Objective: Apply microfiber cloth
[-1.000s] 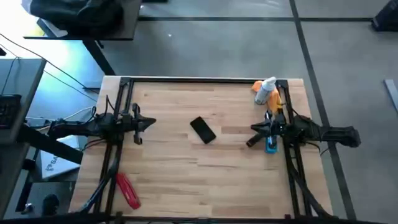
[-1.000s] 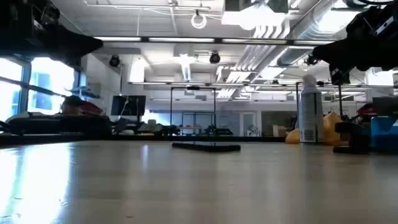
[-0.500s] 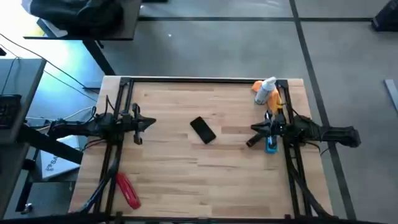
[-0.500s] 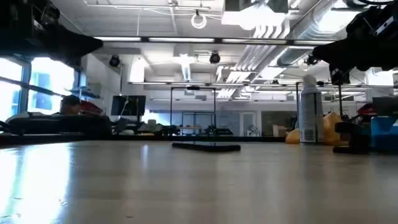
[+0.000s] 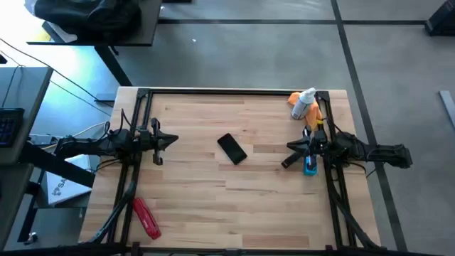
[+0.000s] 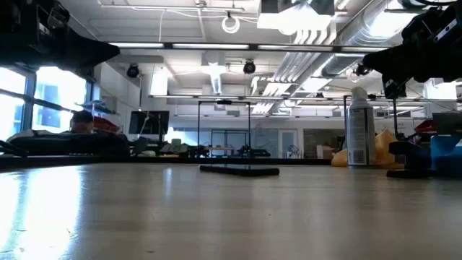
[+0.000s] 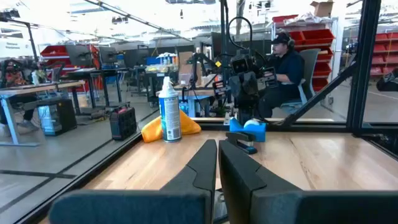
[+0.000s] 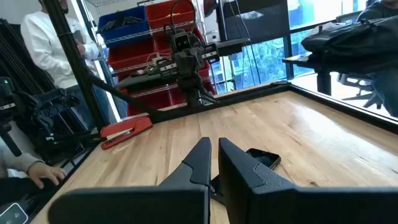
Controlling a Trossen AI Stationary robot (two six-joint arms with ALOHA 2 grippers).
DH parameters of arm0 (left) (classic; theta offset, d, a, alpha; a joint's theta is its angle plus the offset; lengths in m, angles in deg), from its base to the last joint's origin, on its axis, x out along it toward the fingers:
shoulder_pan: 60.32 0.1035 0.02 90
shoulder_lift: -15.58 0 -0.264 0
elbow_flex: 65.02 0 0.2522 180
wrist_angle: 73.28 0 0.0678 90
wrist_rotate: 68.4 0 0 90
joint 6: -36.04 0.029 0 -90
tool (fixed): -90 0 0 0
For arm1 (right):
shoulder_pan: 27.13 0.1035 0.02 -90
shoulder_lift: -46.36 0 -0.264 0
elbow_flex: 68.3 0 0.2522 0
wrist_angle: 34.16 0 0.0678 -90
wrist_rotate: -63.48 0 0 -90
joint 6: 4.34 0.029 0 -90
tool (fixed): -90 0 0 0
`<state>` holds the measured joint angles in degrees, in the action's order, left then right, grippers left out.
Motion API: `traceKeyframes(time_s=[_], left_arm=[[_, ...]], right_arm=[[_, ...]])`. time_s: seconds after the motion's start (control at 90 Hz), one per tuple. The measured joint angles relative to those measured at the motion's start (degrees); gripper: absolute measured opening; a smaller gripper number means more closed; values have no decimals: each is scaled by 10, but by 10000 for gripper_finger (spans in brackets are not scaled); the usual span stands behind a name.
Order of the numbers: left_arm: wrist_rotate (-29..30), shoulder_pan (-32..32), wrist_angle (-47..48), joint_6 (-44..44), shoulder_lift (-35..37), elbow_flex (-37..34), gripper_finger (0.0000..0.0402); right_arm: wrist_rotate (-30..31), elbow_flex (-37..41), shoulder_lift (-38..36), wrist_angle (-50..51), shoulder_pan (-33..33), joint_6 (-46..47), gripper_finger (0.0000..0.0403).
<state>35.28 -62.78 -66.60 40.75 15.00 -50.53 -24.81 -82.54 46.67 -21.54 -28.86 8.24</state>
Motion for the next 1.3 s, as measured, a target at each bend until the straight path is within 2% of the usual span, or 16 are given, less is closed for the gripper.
traceKeyframes(time_s=[0.589,0.733,0.856,1.022,1.144,1.3], left_arm=[[0,0,-1,0,0,0,0],[0,0,-1,-3,0,0,0],[0,0,-20,-79,0,0,0],[1,0,-61,-190,0,0,0],[19,0,-62,-184,0,0,0],[26,0,-60,-162,-3,0,0]], right_arm=[[1,0,0,-1,0,0,0],[60,0,0,-28,-1,-10,0],[89,-1,0,-29,-1,-15,0],[97,-1,0,-31,-1,-117,0],[98,-1,0,-30,-1,-154,0],[98,-1,0,-18,-1,-155,0]])
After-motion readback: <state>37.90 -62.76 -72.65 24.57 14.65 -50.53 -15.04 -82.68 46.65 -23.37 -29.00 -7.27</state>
